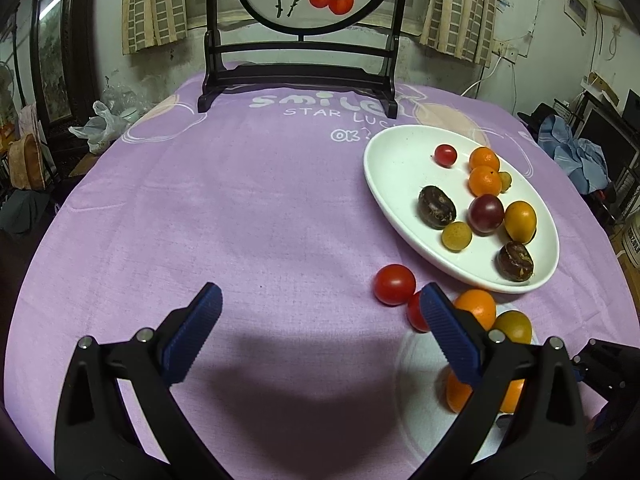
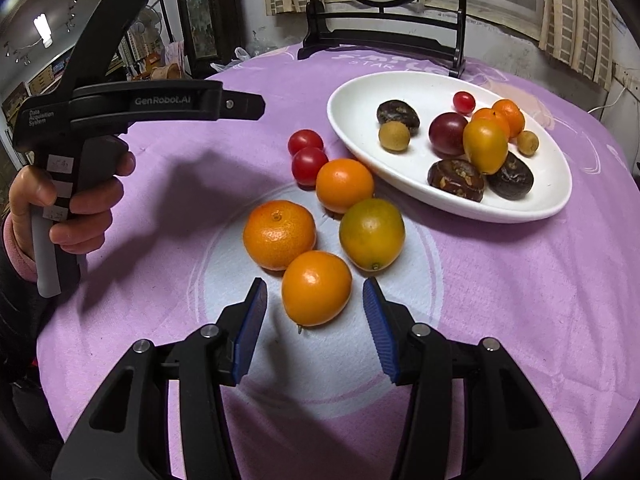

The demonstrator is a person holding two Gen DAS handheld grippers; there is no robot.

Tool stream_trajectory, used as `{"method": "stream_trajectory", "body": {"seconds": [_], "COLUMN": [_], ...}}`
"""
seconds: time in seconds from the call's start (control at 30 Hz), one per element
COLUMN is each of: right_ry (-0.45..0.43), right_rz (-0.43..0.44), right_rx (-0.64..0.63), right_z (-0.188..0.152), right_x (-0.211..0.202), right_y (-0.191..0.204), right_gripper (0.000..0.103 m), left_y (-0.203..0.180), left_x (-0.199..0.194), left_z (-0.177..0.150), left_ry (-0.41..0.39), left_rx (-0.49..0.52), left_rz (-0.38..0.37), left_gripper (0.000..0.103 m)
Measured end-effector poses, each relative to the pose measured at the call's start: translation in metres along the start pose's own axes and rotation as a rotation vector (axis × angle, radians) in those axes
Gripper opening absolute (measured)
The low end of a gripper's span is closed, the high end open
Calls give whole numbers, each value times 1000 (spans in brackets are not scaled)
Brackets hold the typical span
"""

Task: Organize fruits
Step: 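Grasp a tangerine with the right gripper while the left gripper grasps another tangerine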

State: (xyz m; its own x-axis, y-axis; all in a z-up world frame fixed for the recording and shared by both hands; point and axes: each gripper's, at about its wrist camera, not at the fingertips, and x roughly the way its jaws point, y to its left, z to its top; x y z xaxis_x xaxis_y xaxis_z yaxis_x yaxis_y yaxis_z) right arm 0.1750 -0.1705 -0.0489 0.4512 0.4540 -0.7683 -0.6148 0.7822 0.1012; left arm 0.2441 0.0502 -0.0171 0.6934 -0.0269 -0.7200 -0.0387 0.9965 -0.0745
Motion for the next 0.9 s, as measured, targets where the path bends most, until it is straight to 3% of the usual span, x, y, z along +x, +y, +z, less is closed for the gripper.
{"method": "stream_trajectory", "body": {"seconds": [0.43, 0.53, 0.7, 0.77, 0.9], "right_ry": [7, -48, -171, -188, -201], "right_rz": [31, 110, 88, 96, 73], "right_rx": [14, 103, 222, 261, 277], "right_z": [-1, 3, 5, 5, 6], "right_x": [1, -14, -43, -46, -49], "right_y": [-3, -18, -47, -56, -60], "right_gripper": [36, 36, 36, 36, 36], "left_y": [5, 7, 9, 2, -34], "left_x": [0, 0, -2, -7, -16], "left_z": [1, 1, 0, -3, -18], "left_ry": [-1, 3, 14, 4, -23], "left_rx": [-17, -26, -36, -5, 162], "left_rz": [6, 8, -48, -94, -165], "left_gripper": [101, 101, 101, 101, 101]}}
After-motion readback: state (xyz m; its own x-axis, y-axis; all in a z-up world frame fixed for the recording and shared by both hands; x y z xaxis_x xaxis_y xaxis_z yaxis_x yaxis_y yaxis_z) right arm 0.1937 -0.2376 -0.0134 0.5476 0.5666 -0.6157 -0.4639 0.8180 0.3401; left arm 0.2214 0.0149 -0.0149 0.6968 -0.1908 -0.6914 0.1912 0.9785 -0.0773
